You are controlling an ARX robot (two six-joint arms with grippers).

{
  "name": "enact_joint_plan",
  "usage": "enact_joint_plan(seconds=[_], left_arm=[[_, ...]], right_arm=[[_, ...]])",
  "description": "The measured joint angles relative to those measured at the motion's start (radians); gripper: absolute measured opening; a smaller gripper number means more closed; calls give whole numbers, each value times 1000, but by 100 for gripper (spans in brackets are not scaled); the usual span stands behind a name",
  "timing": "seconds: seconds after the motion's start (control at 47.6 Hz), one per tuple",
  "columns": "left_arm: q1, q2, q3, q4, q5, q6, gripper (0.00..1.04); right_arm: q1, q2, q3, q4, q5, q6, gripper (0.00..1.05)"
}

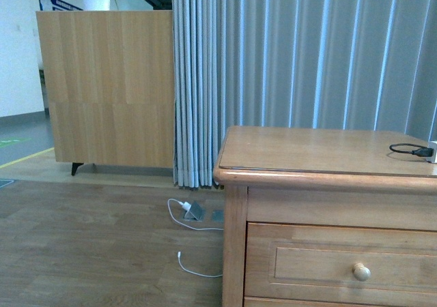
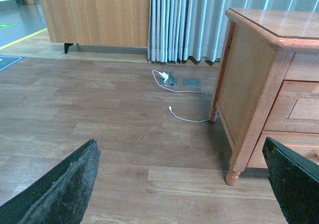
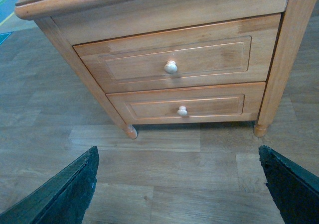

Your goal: Place pink marker in drawer with both arms

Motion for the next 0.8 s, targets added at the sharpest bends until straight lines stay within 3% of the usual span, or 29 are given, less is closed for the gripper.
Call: enact_joint_plan(seconds=[0.021, 0.105, 0.168, 0.294, 0.526, 0.61, 0.799], left_arm=[[0, 0, 0, 0, 0, 0, 99], [0, 0, 0, 0, 0, 0, 99], [0, 0, 0, 0, 0, 0, 99], [0, 0, 0, 0, 0, 0, 99], [0, 0, 0, 0, 0, 0, 99], [0, 0, 0, 0, 0, 0, 99], [0, 0, 0, 0, 0, 0, 99]], right_arm=[[2, -3, -6, 17, 14, -2, 95], [53, -42, -127, 325, 186, -26, 80], [90, -85, -177, 441, 249, -36, 68], [156, -169, -206, 419, 309, -45, 41], [221, -264, -234, 351, 370, -49, 2], [302, -307, -248, 321, 477, -52, 1], [345, -365, -276, 300, 491, -53, 1]])
